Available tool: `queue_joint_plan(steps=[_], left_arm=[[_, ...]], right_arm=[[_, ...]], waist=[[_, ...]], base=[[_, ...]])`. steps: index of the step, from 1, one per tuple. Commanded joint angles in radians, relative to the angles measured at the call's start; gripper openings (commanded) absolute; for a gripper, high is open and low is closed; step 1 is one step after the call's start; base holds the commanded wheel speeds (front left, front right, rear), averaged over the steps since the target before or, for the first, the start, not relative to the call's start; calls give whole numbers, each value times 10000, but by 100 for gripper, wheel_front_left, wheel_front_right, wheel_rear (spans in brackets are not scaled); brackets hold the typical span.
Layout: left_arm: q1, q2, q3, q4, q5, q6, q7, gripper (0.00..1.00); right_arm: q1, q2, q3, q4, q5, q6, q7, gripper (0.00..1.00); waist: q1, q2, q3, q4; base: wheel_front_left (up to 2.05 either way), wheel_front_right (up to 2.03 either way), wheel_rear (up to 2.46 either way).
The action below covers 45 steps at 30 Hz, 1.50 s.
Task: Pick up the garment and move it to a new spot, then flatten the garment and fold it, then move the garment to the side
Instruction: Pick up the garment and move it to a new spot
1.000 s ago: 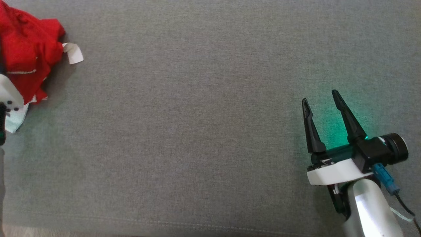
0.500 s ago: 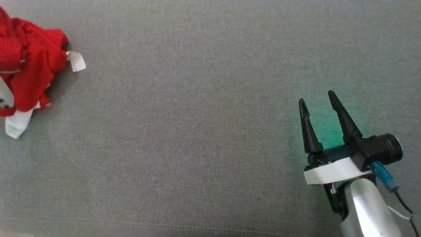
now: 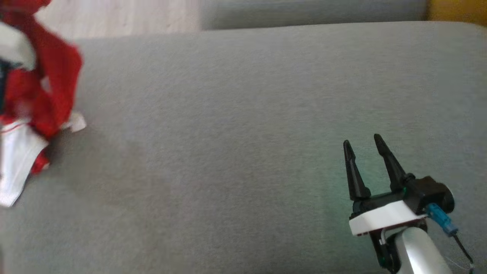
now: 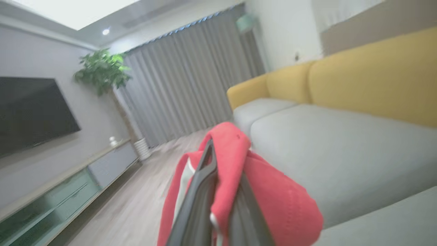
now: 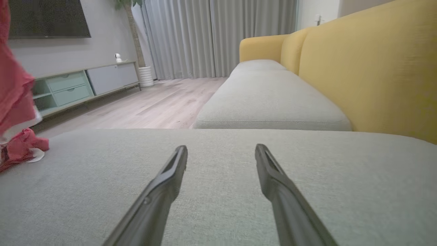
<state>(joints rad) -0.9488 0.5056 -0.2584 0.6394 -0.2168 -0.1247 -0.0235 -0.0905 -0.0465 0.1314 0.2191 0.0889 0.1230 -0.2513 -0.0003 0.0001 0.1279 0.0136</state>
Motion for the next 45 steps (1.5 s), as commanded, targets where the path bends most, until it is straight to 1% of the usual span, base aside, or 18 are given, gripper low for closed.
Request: queue_joint_plan(steps=[1, 4, 8, 9, 12, 14, 17, 20, 23, 27, 28, 29, 30, 31, 34, 38, 41, 45], left_arm=[[-662, 182, 164, -629, -151, -34, 60, 0], [-544, -488, 51, -1468, -831, -44, 430, 0], [-143, -1472, -111, -2737, -1918, -51, 830, 0], [272, -1943, -252, -3288, -2367, -53, 899, 0], [1177, -2637, -516, -3713, -3021, -54, 933, 0], [1869, -2923, -760, -3603, -3311, -55, 995, 0], [2728, -2934, -1388, -2947, -3427, -56, 1051, 0], [3236, -2937, -1706, -1937, -3360, -57, 556, 0], [3298, -2926, -1819, -931, -3153, -53, -205, 0], [2979, -2876, -1797, 252, -2692, 182, -1455, 2], [2900, -2923, -1792, 508, -2657, 191, -1661, 37], [2900, -2923, -1792, 508, -2657, 191, -1661, 37], [2819, -2971, -1775, 745, -2639, 193, -1825, 85], [2734, -2991, -1792, 945, -2566, 192, -1974, 100], [2592, -3140, -1786, 1356, -2460, 176, -2247, 100], [2603, -3339, -1733, 1441, -2352, 134, -2365, 100], [2849, -3396, -1531, 899, -2198, 105, -2377, 100], [3685, -3444, -1130, -27, -1940, 103, -2380, 100]], right_arm=[[-128, -37, 296, -241, 86, 77, -105, 100], [-69, -37, 438, -177, 276, 77, -105, 100], [-90, -37, 512, -196, 469, 77, -105, 100], [-108, -37, 555, -209, 555, 77, -105, 100], [-113, -37, 520, -237, 660, 77, -105, 100], [-154, -37, 520, -256, 718, 77, -105, 100], [-256, -37, 545, -288, 788, 77, -105, 100], [-420, -37, 516, -265, 852, 77, -105, 100], [-575, -37, 530, -282, 864, 77, -105, 100], [-682, -37, 548, -372, 831, 77, -105, 100], [-701, -37, 544, -366, 817, 77, -105, 100], [-701, -37, 544, -366, 817, 77, -105, 100], [-722, -37, 533, -362, 802, 77, -105, 100], [-729, -37, 529, -365, 786, 77, -105, 100], [-676, -37, 527, -413, 706, 77, -105, 100], [-591, -37, 483, -408, 614, 77, -105, 100], [-558, -37, 407, -359, 559, 77, -105, 100], [-497, -37, 269, -246, 454, 77, -105, 100]], waist=[[3, -1, -656, -775], [3, -1, -830, -1330], [3, -1, -730, -1918], [3, -1, -633, -2164], [3, -1, -469, -2450], [3, -1, -327, -2601], [3, -1, -54, -2772], [3, -1, 278, -2859], [3, -1, 643, -2860], [3, -1, 1045, -2770], [3, -1, 1115, -2729], [3, -1, 1115, -2729], [3, -1, 1168, -2684], [3, -1, 1202, -2640], [3, -1, 1202, -2469], [3, -1, 1037, -2184], [3, -1, 805, -1982], [3, -1, 364, -1748]], base=[[0, 0, 0], [0, 0, 0], [0, 0, 0], [0, 0, 0], [0, 0, 0], [0, 0, 0], [0, 0, 0], [0, 0, 0], [0, 0, 0], [0, 0, 0], [0, 0, 0], [0, 0, 0], [0, 0, 0], [0, 0, 0], [0, 0, 0], [0, 0, 0], [0, 0, 0], [0, 0, 0]])
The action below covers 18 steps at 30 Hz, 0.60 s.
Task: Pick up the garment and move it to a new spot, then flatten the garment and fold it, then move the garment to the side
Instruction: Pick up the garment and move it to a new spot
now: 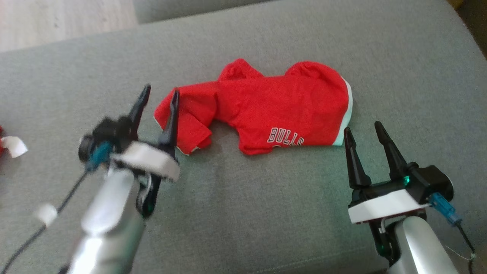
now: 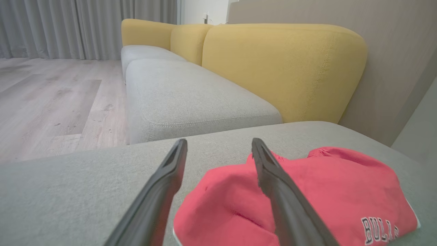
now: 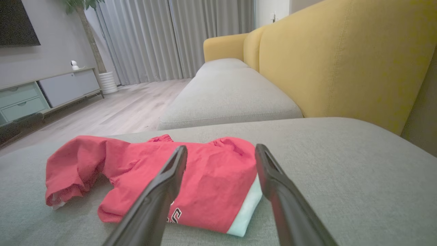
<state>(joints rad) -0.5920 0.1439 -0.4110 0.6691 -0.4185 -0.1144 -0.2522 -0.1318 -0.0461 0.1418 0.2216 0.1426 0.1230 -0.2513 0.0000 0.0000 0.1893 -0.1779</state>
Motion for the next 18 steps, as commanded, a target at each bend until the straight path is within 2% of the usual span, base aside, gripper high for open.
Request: queue_joint_plan(steps=[1, 12, 18], left_arm=[[395, 141, 503, -563, 137, 8, -92, 100], [3951, -331, 1865, -2675, 675, 541, -94, 100], [5366, -618, 2438, -3639, 985, 788, -94, 100]], right_arm=[[-40, -41, 130, -267, -113, 77, -105, 100], [940, -41, -39, -350, -320, 77, -105, 100], [1428, -41, -173, -425, -373, 77, -105, 100]], waist=[[0, 0, -380, 225], [0, 0, -1674, 749], [0, 0, -2021, 1021]], base=[[0, 0, 0], [0, 0, 0], [0, 0, 0]])
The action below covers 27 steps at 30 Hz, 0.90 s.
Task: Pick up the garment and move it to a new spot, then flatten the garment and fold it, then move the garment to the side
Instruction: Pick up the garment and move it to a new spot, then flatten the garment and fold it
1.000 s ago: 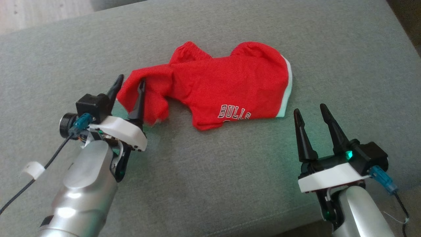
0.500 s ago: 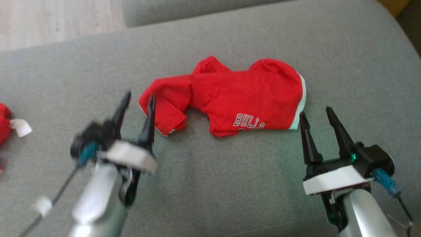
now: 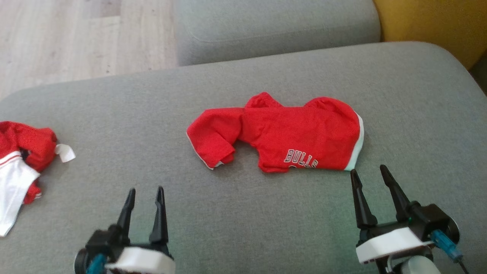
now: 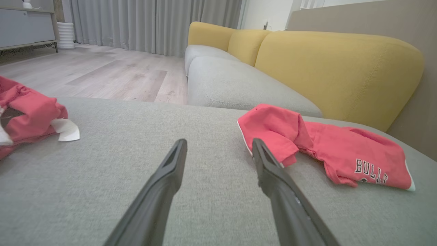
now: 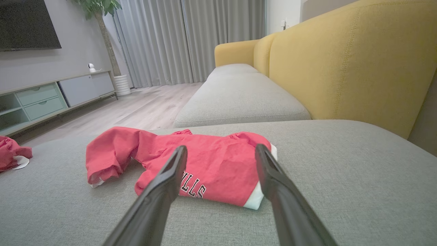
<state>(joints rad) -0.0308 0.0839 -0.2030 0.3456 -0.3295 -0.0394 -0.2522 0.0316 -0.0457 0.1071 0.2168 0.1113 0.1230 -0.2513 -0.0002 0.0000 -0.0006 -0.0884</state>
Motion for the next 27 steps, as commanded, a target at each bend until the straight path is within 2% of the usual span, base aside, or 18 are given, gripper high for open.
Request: queue_joint_plan(steps=[1, 8, 27], left_arm=[[-73, -64, 349, -511, 133, 13, -94, 100], [434, -211, 389, -817, 424, 46, -95, 100], [415, -302, 702, -661, 523, 49, -95, 100]], right_arm=[[-145, -45, 150, -384, -54, 77, -105, 100], [41, -45, 106, -255, -40, 77, -105, 100], [-164, -45, 70, 93, -95, 77, -105, 100]], waist=[[2, 0, -158, 165], [2, 0, -302, 340], [2, 0, -248, 324]], base=[[0, 0, 0], [0, 0, 0], [0, 0, 0]])
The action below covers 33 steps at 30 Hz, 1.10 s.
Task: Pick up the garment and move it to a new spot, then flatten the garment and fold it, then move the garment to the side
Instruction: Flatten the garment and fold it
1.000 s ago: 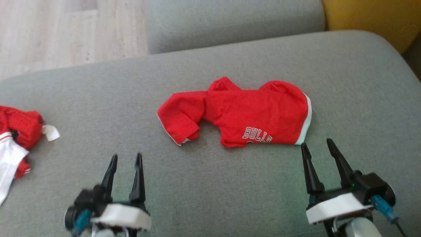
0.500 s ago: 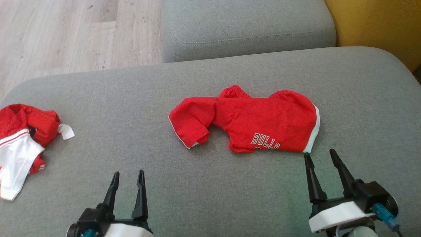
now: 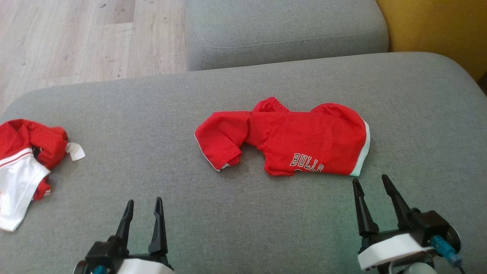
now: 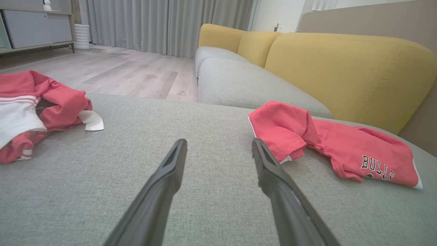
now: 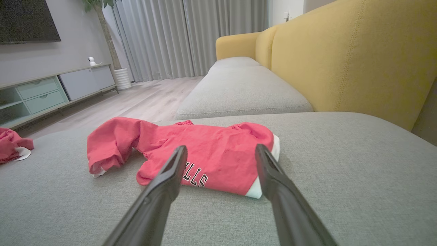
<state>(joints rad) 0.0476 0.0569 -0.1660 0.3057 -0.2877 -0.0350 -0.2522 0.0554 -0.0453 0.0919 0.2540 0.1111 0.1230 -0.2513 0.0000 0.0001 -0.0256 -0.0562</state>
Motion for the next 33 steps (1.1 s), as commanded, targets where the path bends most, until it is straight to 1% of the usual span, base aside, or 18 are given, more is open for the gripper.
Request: queue_joint_plan(steps=[1, 6, 10, 11, 16, 19, 22, 26, 28, 33], left_arm=[[-375, -34, 341, -250, 106, 2, -95, 100], [-427, -44, 325, -246, 139, -17, -95, 100], [-504, -51, 239, -305, 172, -40, -95, 100], [-583, -54, 204, -339, 172, -57, -95, 100], [-833, -60, 53, -301, 159, -91, -95, 100], [-1008, -62, -46, -299, 124, -89, -95, 100], [-1144, -64, -107, -300, 86, -51, -95, 100], [-1252, -64, -203, -246, 63, -48, -95, 100], [-1272, -65, -237, -239, 55, -45, -95, 100], [-1316, -65, -425, -158, 28, -68, -95, 100]], right_arm=[[-403, -49, 200, -274, -97, 77, -105, 100], [-495, -49, -86, -103, -103, 77, -105, 100], [-1136, -49, -1046, 342, -458, 77, -105, 100], [-1647, -49, -1557, 725, -833, 77, -105, 100], [-2926, -49, -2788, 2077, -1756, 77, 350, 100], [-3509, -51, -3417, 3015, -2104, 77, 653, 100], [-3989, -52, -3840, 3864, -2087, 77, 807, 100], [-4543, -61, -4060, 4809, -1883, 77, 916, 100], [-4671, -78, -4092, 5017, -1815, 77, 932, 100], [-5248, -172, -4293, 6042, -1308, 77, 1128, 100]], waist=[[0, -1, 12, 8], [0, -1, 134, 99], [0, -1, 395, 278], [0, -1, 601, 408], [0, -1, 1138, 854], [0, -1, 1418, 1189], [0, -1, 1629, 1472], [0, -1, 1803, 1712], [0, -1, 1828, 1751], [0, -1, 1804, 1813]], base=[[0, 0, 0], [0, 0, 0], [0, 0, 0], [0, 0, 0], [0, 0, 0], [0, 0, 0], [0, 0, 0], [0, 0, 0], [0, 0, 0], [0, 0, 0]])
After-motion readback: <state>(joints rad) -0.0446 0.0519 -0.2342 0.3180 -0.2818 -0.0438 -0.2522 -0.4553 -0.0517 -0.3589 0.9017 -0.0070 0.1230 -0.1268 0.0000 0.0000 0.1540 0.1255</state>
